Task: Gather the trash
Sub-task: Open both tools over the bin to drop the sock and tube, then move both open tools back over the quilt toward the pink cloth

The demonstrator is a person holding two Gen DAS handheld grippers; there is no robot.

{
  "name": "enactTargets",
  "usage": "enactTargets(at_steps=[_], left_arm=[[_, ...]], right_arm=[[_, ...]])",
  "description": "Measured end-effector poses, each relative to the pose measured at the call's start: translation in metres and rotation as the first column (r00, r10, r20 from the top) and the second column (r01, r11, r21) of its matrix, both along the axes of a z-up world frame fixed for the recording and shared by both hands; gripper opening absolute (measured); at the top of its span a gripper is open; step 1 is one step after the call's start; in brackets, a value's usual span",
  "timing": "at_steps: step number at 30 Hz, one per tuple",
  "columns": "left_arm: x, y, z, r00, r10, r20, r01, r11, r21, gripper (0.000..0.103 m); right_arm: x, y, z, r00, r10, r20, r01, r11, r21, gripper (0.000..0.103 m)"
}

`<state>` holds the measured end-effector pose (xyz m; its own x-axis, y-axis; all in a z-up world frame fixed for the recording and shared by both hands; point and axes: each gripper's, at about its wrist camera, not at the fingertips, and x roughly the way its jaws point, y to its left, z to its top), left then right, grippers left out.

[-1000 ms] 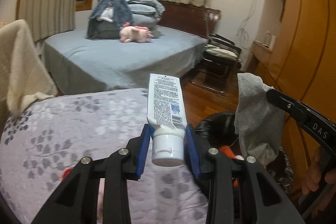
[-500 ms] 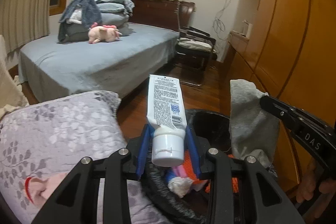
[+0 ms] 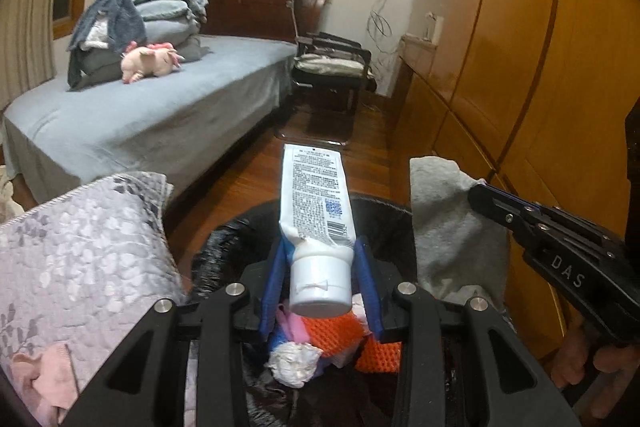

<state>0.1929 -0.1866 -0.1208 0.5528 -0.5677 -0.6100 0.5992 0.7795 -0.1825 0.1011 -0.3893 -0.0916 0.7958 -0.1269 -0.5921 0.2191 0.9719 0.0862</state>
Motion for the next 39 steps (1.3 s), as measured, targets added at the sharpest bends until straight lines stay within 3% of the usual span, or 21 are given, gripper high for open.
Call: enactTargets(at_steps=[3,4,6,9,11,13,16,24,39], left_arm=[[0.005,-0.004,-0.007,0.999,-0.032,-0.044,0.031,0.999,-0.010,0.038],[0.006,-0.003,-0.008,0.998,-0.035,-0.056,0.034,0.999,-0.020,0.049],[0.006,0.000,-0.008,0.998,-0.030,-0.058,0.028,0.999,-0.033,0.058],[0.006,0.009,-0.007,0.999,-0.011,-0.051,0.009,1.000,-0.025,0.060],[0.009,0.017,-0.005,0.999,0.015,-0.038,-0.016,1.000,-0.020,0.067],[0.009,0.032,-0.001,0.998,0.056,-0.015,-0.056,0.998,-0.011,0.080],[0.008,0.062,0.005,0.990,0.141,0.023,-0.141,0.990,-0.013,0.091],[0.006,0.139,0.017,0.953,0.294,0.067,-0.295,0.956,0.001,0.096],[-0.020,0.291,0.005,0.829,0.552,0.093,-0.558,0.826,0.074,0.097]], right_arm=[[0.002,-0.005,-0.007,1.000,-0.019,-0.019,0.019,1.000,-0.008,0.010],[0.001,-0.006,-0.009,0.999,-0.026,-0.024,0.026,1.000,-0.009,0.018],[0.000,-0.008,-0.012,0.999,-0.034,-0.026,0.034,0.999,-0.004,0.031],[-0.003,-0.007,-0.012,0.999,-0.043,-0.019,0.043,0.999,-0.008,0.049],[-0.004,-0.006,-0.011,0.998,-0.054,-0.008,0.054,0.998,-0.012,0.079],[-0.008,-0.001,-0.008,0.997,-0.074,0.024,0.074,0.997,-0.023,0.094],[-0.008,0.008,-0.003,0.997,-0.070,0.042,0.072,0.997,-0.037,0.098],[0.003,0.054,0.005,0.998,0.040,0.046,-0.039,0.999,-0.031,0.098],[0.031,0.192,-0.001,0.953,0.300,0.038,-0.300,0.954,-0.002,0.098]])
